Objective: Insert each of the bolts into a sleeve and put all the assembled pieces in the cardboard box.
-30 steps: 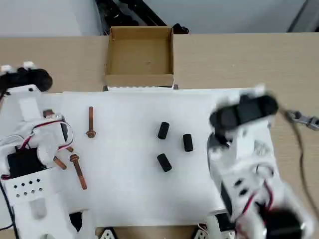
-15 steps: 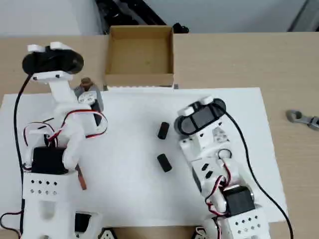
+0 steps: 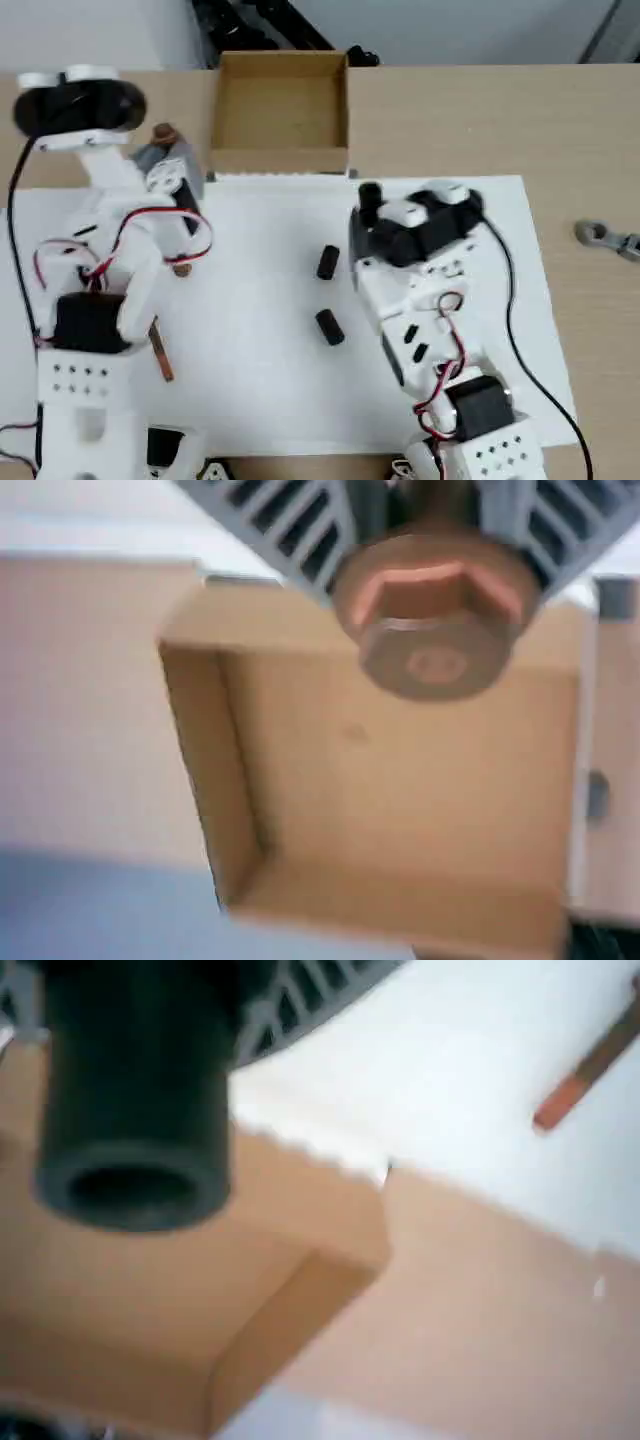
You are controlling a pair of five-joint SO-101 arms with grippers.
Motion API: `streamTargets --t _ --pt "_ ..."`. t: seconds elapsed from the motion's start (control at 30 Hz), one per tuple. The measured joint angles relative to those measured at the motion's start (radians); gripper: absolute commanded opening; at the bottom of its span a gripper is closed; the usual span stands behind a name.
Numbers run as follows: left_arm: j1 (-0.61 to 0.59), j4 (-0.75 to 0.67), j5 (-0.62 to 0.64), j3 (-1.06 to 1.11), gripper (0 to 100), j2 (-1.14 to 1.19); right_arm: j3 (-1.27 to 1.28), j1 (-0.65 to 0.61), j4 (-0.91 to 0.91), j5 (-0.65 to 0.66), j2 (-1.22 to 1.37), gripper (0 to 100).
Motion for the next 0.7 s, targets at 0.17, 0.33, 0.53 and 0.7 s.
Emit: streamTargets --t 0.17,0.33,0.53,0.7 --pt "0.031 -0.015 0.061 -0.032 1 0.069 0.018 -0.147 -0.026 0.072 0.0 0.3" --pt "0.101 -0.034 0.066 -0.063 1 0.074 0.084 -0.18 -0.018 0.115 0.0 0.3" --pt "0.235 -0.034 0.058 -0.068 1 0.074 0.1 -0.199 -0.02 0.126 0.0 0.3" --pt "0.278 -0.034 0.06 -0.068 1 0.074 0.1 -0.232 -0.02 0.126 0.0 0.3"
